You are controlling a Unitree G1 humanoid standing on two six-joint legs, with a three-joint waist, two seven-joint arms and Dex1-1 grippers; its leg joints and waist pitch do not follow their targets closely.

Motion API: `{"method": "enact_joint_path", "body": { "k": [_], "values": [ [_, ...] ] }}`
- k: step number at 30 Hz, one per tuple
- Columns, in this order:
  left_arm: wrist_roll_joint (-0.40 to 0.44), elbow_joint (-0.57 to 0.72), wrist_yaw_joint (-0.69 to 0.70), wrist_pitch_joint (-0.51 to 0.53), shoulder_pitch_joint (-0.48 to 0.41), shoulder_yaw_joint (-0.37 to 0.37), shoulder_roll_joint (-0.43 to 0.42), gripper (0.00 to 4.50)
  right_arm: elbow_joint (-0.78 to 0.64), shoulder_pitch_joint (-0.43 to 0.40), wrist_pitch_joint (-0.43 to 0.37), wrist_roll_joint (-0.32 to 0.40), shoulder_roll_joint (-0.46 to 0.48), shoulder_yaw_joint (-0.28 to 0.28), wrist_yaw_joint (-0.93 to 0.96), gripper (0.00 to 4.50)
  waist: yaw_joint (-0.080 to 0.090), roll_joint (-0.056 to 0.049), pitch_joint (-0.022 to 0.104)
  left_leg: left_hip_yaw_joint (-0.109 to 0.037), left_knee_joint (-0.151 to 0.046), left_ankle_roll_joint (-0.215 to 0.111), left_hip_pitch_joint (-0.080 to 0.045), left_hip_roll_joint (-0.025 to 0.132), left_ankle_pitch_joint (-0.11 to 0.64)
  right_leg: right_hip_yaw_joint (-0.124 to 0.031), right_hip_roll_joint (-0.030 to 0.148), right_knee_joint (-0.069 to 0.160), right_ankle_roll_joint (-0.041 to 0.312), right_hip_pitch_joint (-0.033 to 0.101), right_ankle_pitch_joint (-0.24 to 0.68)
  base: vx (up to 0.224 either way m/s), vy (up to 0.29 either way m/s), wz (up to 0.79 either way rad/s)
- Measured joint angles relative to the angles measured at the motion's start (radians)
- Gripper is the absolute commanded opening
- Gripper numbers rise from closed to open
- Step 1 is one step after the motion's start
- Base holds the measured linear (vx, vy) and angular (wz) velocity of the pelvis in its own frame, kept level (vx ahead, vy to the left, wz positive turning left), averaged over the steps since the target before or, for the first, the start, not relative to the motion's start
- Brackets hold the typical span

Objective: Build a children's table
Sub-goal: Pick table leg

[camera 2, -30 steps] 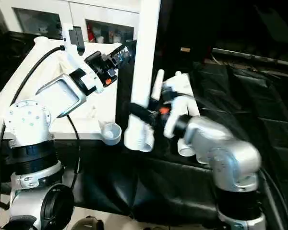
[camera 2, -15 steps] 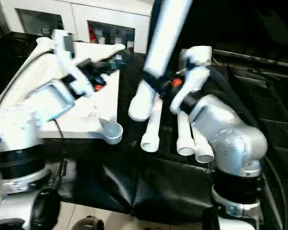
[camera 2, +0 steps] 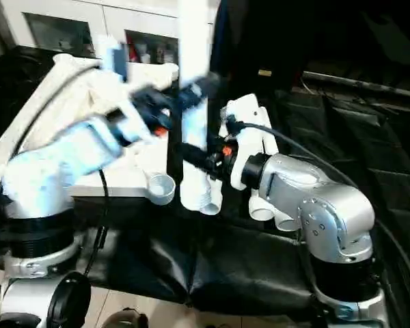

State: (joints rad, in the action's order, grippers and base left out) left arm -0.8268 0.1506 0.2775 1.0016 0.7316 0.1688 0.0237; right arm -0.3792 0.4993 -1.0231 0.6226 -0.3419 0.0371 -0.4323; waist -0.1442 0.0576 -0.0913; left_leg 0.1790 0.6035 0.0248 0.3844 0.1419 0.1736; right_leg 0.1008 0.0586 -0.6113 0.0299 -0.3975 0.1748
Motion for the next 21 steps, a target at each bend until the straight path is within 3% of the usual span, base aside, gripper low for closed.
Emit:
{"method": "enact_joint_path", "body": {
  "k": [5, 8, 12, 14, 17, 19, 21],
  "values": [
    [0.013, -0.012, -0.093, -0.007, 0.012, 0.006, 0.051, 4.08, 0.003, 0.004, -0.010, -0.044, 0.001, 0.036, 0.051, 1.82, 0.001, 0.000, 0.000, 0.000, 0.001, 0.000, 0.000, 0.000, 0.000, 0.000, 0.000, 0.000, 0.000, 0.000, 0.000, 0.000, 0.000, 0.00],
    [0.060, -0.046, -0.197, -0.028, 0.042, 0.014, 0.077, 3.70, 0.036, 0.010, -0.011, -0.082, 0.027, 0.052, 0.104, 1.82, 0.001, 0.000, 0.000, 0.000, 0.001, 0.000, 0.000, 0.000, 0.000, 0.000, 0.000, 0.000, -0.001, 0.000, -0.001, 0.000, 0.000, 0.00],
    [0.157, -0.094, -0.329, -0.090, 0.056, 0.031, 0.102, 3.57, 0.060, 0.011, -0.012, -0.120, 0.105, 0.053, 0.184, 1.82, 0.005, 0.000, 0.000, 0.000, 0.001, 0.000, 0.000, 0.000, 0.000, 0.000, 0.000, 0.000, -0.001, 0.000, -0.001, 0.000, 0.000, 0.00],
    [0.176, -0.106, -0.355, -0.104, 0.056, 0.030, 0.104, 3.25, 0.072, 0.011, -0.012, -0.126, 0.123, 0.060, 0.207, 1.82, 0.003, 0.000, 0.000, 0.000, 0.001, 0.000, 0.001, 0.000, 0.000, 0.000, 0.000, 0.000, -0.001, 0.000, -0.001, 0.000, 0.000, 0.00],
    [0.206, -0.105, -0.387, -0.132, 0.056, 0.015, 0.105, 3.17, 0.080, 0.023, -0.012, -0.142, 0.147, 0.071, 0.234, 1.82, 0.003, 0.000, 0.000, -0.001, 0.001, 0.000, 0.001, 0.000, 0.000, 0.000, 0.000, 0.001, -0.001, -0.001, -0.001, 0.000, 0.000, 0.00],
    [0.226, -0.102, -0.402, -0.144, 0.056, 0.002, 0.105, 2.81, 0.081, 0.031, -0.012, -0.150, 0.154, 0.073, 0.245, 1.82, 0.002, 0.000, 0.000, -0.001, 0.001, 0.000, 0.002, 0.000, 0.000, 0.000, 0.000, 0.001, -0.001, -0.001, -0.001, 0.000, 0.000, 0.00],
    [0.243, -0.096, -0.416, -0.156, 0.056, -0.010, 0.104, 2.79, 0.083, 0.037, -0.012, -0.153, 0.160, 0.076, 0.252, 1.82, 0.001, 0.000, 0.000, -0.001, 0.001, 0.000, 0.002, 0.000, 0.000, 0.000, 0.000, 0.001, -0.001, 0.000, -0.001, 0.000, 0.000, 0.00]
  ]
}}
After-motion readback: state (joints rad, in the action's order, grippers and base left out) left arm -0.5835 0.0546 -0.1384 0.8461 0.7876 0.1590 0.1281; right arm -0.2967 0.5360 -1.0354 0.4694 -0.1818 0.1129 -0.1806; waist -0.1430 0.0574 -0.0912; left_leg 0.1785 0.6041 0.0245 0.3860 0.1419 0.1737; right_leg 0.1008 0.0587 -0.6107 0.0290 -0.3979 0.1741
